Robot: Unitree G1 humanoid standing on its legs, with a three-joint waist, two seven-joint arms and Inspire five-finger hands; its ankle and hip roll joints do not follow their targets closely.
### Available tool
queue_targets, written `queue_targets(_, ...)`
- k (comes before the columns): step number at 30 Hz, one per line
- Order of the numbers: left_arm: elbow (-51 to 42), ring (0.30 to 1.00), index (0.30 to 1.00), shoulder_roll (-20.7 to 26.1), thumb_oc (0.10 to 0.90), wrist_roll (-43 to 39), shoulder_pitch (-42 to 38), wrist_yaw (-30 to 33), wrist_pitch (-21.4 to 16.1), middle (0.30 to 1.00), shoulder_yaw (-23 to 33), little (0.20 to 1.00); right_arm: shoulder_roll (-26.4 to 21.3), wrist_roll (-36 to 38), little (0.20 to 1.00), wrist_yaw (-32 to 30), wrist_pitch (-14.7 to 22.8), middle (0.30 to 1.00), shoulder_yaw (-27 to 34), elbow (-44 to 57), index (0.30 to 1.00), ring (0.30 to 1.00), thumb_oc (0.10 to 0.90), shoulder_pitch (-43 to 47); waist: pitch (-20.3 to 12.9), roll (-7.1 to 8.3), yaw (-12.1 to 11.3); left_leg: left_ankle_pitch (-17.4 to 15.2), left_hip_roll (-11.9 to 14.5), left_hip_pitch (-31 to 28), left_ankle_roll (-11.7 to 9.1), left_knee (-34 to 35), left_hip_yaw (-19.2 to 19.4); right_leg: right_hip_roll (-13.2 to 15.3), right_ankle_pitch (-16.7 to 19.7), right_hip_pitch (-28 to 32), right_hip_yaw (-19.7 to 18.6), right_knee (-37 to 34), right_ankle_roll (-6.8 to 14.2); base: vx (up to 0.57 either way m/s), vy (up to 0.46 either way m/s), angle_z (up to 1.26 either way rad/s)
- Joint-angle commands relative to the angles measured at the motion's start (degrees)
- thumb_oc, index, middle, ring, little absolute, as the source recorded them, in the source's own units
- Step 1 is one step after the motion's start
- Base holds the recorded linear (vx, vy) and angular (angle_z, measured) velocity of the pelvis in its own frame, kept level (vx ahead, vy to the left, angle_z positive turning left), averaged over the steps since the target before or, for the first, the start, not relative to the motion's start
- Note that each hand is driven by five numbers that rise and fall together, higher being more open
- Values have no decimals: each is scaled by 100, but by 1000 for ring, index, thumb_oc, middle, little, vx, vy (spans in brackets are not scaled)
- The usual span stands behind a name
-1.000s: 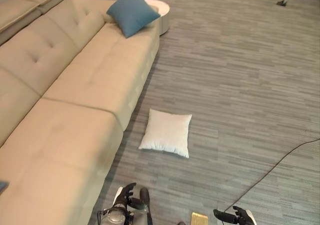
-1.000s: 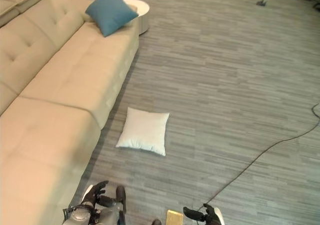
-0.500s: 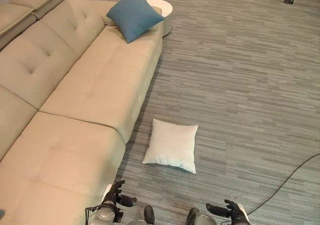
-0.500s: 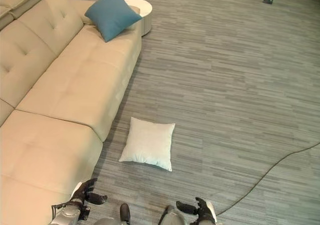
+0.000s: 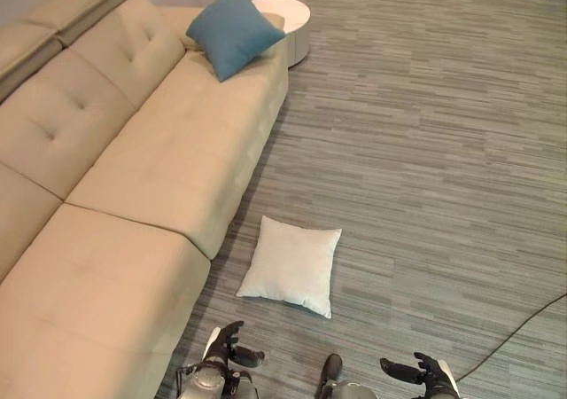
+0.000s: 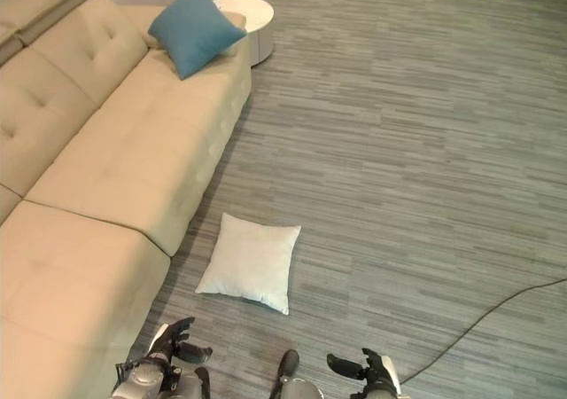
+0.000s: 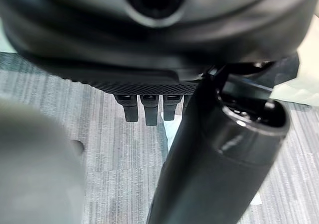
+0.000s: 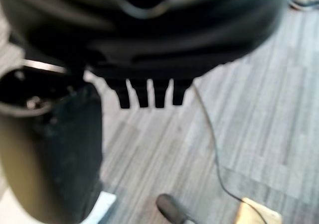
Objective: Pick up all the scattered cushions and arrange them neatly on the sofa.
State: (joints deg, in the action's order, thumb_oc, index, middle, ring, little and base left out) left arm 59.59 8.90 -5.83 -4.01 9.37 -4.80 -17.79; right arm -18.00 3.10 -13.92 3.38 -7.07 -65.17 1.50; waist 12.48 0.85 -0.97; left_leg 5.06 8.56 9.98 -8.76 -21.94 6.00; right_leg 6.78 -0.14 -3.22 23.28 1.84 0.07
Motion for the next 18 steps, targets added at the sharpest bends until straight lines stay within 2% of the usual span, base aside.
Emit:
queue_targets(1,-408,900,900,191,800,-63,-137,69,-218,900,-60,900,-287,142,900,-139,199,900,-62,202,900,900,800,-50,5,184,9,-1037,-366,-110,482,524,313,201,-450,398,-195,-44,536,177,35,9)
queue_targets(2,-406,900,900,197,800,-66,-147,74,-213,900,-60,900,-280,144,900,-141,194,900,-66,207,900,900,800,-50,-4,177,-10,-931,-340,-85,465,829,287,176,-471,439,-206,-68,561,120,34,5)
queue_targets(5,-406,900,900,197,800,-66,-147,74,-213,900,-60,900,-280,144,900,-141,194,900,-66,207,900,900,800,-50,-4,177,-10,-931,-340,-85,465,829,287,176,-471,439,-206,-68,561,108,57,-15)
queue_targets(6,-478,900,900,245,800,-142,-147,93,-227,900,-59,900,-223,93,900,-134,163,900,-79,201,900,900,800,-112,-81,97,-39,-664,-300,-94,423,1459,127,77,-633,528,-273,13,632,319,196,-21)
queue_targets(9,-527,900,900,298,800,-174,-156,142,-233,900,-28,900,-196,70,900,-158,148,900,-95,212,900,900,800,-90,-40,130,-47,-696,-415,-180,498,1559,170,169,-606,429,-402,201,656,190,173,-4)
queue_targets(11,-525,900,900,371,800,-195,-253,214,-261,900,14,900,-173,115,900,-205,140,900,-53,229,900,900,800,-8,-15,168,-59,-759,-491,-214,598,1679,310,264,-559,280,-485,274,753,66,142,-36)
queue_targets(18,-672,900,900,445,800,-223,-259,244,-317,900,35,900,-170,78,900,-213,114,900,-78,202,900,900,800,34,4,186,-120,-839,-588,-249,736,1796,411,420,-507,82,-494,524,873,33,71,-20)
